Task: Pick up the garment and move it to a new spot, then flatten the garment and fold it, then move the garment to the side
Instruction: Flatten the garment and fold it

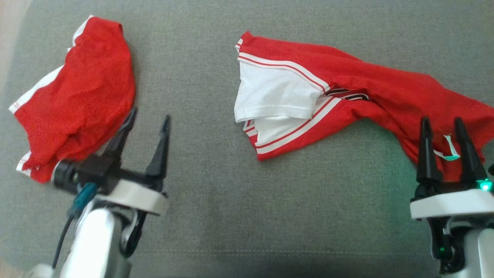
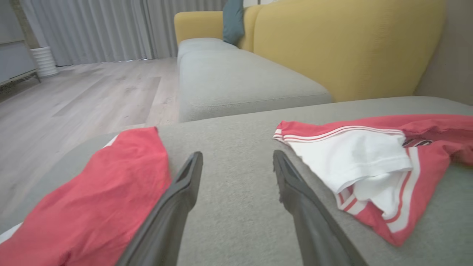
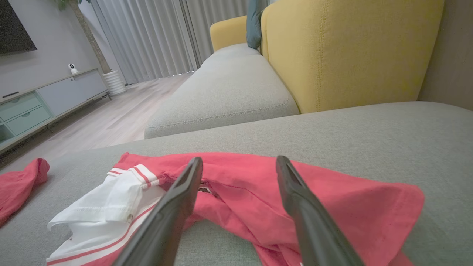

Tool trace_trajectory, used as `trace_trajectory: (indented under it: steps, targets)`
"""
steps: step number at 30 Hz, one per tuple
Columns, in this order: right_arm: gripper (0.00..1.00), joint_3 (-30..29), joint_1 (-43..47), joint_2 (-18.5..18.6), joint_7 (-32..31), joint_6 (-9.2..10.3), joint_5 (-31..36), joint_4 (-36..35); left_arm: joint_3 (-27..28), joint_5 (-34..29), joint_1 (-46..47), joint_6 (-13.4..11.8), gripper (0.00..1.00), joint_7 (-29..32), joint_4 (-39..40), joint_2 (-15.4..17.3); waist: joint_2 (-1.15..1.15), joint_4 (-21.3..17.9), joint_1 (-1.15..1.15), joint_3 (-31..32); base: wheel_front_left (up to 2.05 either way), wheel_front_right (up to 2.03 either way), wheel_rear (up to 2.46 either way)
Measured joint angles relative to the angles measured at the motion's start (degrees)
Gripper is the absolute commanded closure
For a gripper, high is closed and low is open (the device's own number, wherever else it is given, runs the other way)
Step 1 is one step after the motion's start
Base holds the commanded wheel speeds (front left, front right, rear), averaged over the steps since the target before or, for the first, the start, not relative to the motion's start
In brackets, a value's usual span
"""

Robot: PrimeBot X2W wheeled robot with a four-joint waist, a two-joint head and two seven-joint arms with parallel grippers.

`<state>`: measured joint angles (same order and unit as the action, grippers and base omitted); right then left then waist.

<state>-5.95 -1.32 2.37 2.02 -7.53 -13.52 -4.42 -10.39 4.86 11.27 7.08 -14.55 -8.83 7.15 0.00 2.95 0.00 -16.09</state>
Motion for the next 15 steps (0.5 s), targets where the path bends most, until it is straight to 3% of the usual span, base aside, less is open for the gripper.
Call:
trace_trajectory:
  steps: [7, 15]
  targets:
    - [0.0, 1.0, -1.7, 0.0, 0.0, 0.0, 0.0, 0.0, -8.5, 5.6, 7.8, 0.1, 0.0, 5.4, -3.5, 0.0, 0.0, -0.9, 0.0, -2.2, 0.0, 0.0, 0.0]
    - [0.0, 2.1, -3.1, 0.0, 0.1, 0.0, 0.0, 0.0, -17.0, 17.2, 16.1, 0.4, 0.0, 14.6, -6.9, 2.2, 0.0, -2.3, 0.0, -4.9, 0.0, 0.0, 0.0]
